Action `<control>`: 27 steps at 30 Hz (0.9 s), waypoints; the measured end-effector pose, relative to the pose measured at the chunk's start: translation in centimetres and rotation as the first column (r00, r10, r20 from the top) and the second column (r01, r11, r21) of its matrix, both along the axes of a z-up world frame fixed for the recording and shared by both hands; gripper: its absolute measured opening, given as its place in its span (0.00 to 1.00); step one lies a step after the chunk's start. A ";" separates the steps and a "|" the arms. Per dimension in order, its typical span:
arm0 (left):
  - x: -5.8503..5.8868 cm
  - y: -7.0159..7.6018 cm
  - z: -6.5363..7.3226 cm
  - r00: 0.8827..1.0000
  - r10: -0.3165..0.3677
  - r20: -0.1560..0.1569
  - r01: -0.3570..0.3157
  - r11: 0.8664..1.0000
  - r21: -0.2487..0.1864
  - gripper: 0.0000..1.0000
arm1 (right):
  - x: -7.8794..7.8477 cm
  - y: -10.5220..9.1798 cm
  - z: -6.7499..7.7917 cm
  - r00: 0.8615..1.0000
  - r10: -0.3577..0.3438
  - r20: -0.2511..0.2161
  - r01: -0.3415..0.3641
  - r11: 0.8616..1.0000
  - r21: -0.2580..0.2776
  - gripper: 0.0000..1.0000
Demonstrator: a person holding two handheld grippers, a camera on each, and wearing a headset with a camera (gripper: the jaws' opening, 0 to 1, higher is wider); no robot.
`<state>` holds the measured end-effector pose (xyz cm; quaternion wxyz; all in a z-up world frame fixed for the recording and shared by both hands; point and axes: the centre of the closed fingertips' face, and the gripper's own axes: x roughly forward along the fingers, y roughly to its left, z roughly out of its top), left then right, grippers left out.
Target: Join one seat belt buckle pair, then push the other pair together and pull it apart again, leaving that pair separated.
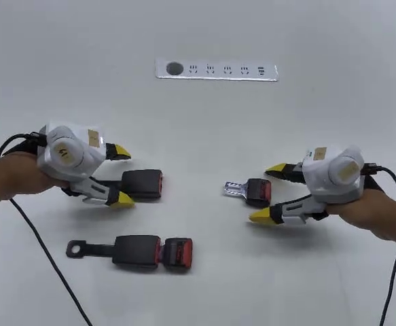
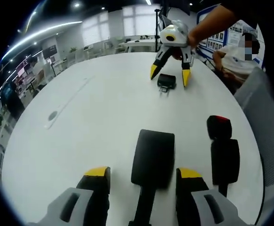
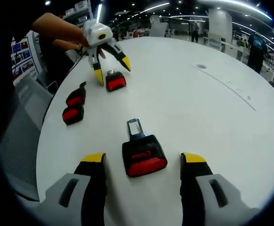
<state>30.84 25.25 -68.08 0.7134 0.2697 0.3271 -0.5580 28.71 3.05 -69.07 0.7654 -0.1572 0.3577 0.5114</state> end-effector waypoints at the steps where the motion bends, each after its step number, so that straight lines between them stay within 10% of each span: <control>1: 0.0 0.0 -0.1 1.000 0.000 -0.001 0.000 1.000 0.000 0.57 | 0.2 -0.1 0.0 1.000 0.004 -0.001 -0.004 1.000 0.001 0.61; 13: -0.9 -0.3 -0.6 0.995 -0.086 -0.044 0.086 0.996 0.011 0.41 | 0.1 0.8 -0.8 0.984 0.155 0.085 -0.149 0.986 -0.069 0.35; 27: -0.4 -0.1 -1.1 0.992 -0.112 -0.058 0.114 0.993 0.038 0.34 | 0.0 0.9 -1.2 0.976 0.212 0.055 -0.206 0.974 -0.095 0.34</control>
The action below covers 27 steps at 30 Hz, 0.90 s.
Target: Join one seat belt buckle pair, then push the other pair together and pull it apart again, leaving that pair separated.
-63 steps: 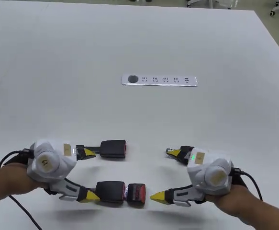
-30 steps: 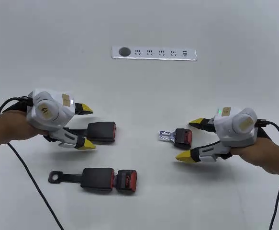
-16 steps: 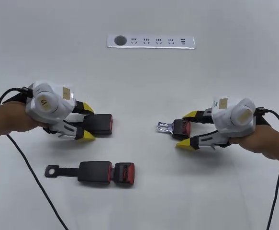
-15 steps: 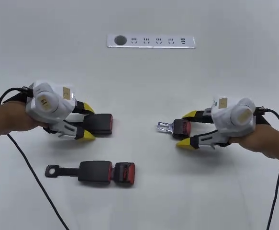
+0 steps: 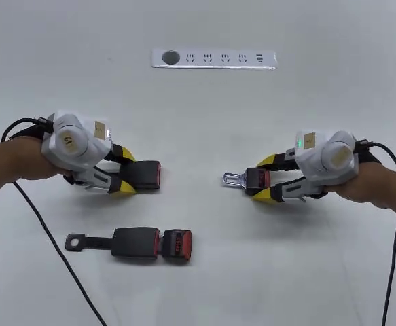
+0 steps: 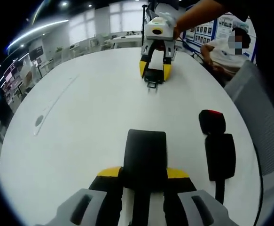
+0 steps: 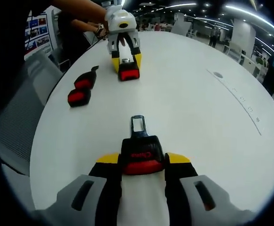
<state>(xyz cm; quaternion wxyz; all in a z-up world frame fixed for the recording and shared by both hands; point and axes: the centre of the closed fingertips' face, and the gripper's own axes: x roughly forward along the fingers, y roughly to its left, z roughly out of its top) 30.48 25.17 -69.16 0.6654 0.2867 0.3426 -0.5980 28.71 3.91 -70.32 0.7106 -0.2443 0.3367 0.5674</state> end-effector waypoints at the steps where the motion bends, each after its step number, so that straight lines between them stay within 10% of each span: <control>1: 0.0 -0.1 0.0 1.000 -0.003 0.001 0.003 1.000 0.005 0.34 | -0.1 0.2 -0.1 1.000 0.006 0.003 -0.006 1.000 -0.001 0.34; 27: -0.3 -0.2 -0.1 1.000 -0.006 -0.010 0.007 0.999 0.052 0.34 | 0.6 5.7 1.1 0.998 0.059 0.014 -0.059 0.996 0.066 0.34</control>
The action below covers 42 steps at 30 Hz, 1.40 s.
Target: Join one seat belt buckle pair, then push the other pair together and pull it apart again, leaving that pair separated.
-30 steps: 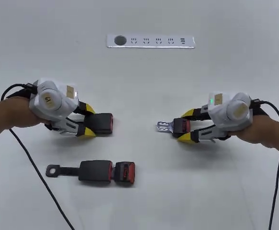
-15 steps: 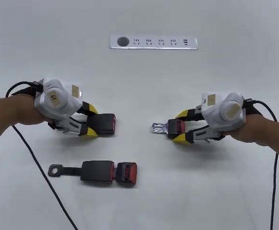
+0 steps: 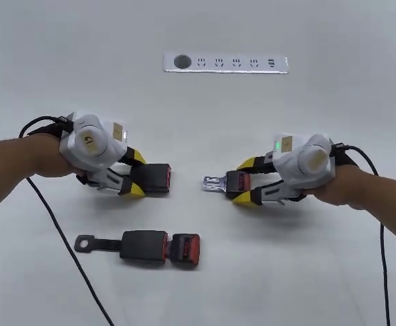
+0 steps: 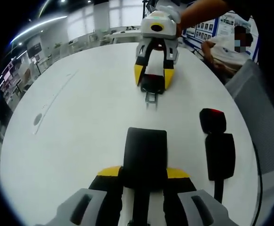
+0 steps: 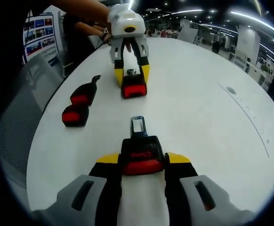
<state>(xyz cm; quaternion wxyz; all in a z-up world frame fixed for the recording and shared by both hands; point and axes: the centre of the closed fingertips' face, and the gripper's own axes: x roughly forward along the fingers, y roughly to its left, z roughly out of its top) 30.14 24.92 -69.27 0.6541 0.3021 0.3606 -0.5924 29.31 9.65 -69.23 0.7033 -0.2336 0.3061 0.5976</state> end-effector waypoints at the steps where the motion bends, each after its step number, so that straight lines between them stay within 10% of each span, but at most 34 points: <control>1: 0.0 0.0 0.0 1.000 -0.001 0.000 0.001 1.000 0.001 0.34 | 0.1 0.2 0.0 1.000 0.001 0.004 -0.001 1.000 0.002 0.34; 42: 0.3 -0.1 -0.2 1.000 -0.029 -0.008 0.030 0.997 0.073 0.33 | 0.7 7.8 -0.5 1.000 0.030 -0.005 -0.029 0.995 0.098 0.34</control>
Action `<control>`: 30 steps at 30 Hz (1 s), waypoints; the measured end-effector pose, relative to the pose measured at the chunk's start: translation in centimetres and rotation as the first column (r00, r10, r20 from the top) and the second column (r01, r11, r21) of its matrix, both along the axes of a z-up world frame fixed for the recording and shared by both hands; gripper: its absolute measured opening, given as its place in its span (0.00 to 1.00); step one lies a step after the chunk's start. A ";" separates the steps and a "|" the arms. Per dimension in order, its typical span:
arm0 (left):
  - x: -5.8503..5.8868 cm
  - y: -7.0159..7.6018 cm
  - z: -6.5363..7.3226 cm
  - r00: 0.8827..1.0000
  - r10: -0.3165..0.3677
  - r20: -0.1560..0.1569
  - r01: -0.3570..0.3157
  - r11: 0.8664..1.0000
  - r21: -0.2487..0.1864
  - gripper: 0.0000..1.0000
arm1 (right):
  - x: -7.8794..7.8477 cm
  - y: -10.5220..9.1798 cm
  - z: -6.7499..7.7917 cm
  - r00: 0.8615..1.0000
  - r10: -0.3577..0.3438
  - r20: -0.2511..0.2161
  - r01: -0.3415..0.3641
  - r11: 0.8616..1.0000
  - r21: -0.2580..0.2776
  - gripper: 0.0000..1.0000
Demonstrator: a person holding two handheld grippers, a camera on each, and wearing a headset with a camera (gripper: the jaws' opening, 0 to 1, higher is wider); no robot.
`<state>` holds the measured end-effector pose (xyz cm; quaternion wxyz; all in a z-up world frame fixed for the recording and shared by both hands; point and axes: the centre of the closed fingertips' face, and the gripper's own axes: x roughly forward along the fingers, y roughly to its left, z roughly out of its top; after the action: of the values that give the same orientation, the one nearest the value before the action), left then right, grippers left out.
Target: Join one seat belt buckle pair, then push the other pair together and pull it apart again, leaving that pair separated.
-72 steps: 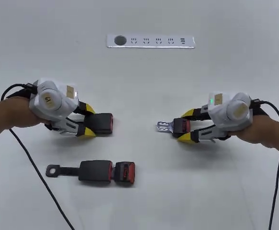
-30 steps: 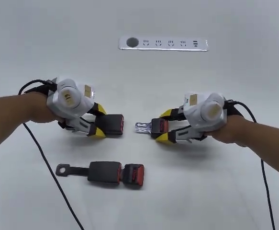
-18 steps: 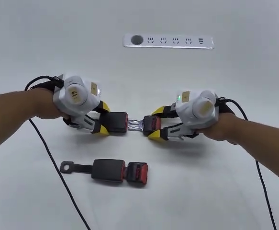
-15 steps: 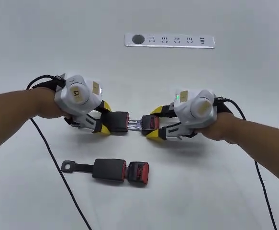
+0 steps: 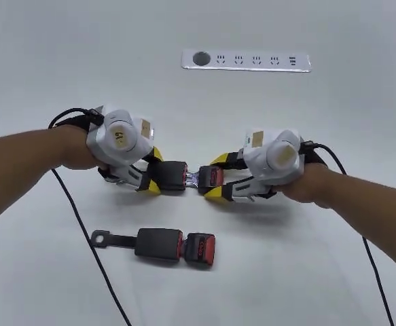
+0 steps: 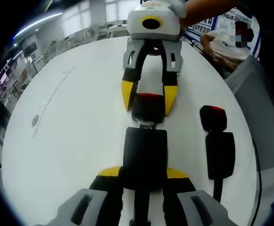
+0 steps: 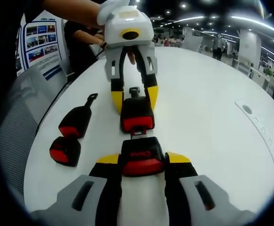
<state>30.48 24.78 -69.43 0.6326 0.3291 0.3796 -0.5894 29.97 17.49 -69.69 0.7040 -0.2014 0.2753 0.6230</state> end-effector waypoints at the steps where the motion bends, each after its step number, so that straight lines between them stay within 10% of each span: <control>1: 0.0 0.0 0.0 1.000 0.000 -0.002 0.000 1.000 0.000 0.33 | 0.0 0.0 0.0 1.000 0.001 0.000 -0.001 1.000 -0.003 0.34; 30: -0.3 0.4 -0.4 0.999 -0.037 -0.002 0.037 0.999 0.033 0.33 | 0.2 1.6 0.1 1.000 -0.024 0.004 0.024 1.000 -0.017 0.34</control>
<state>30.23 25.17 -69.82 0.6158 0.3460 0.3835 -0.5950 30.19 19.06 -69.64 0.7102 -0.2053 0.2815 0.6118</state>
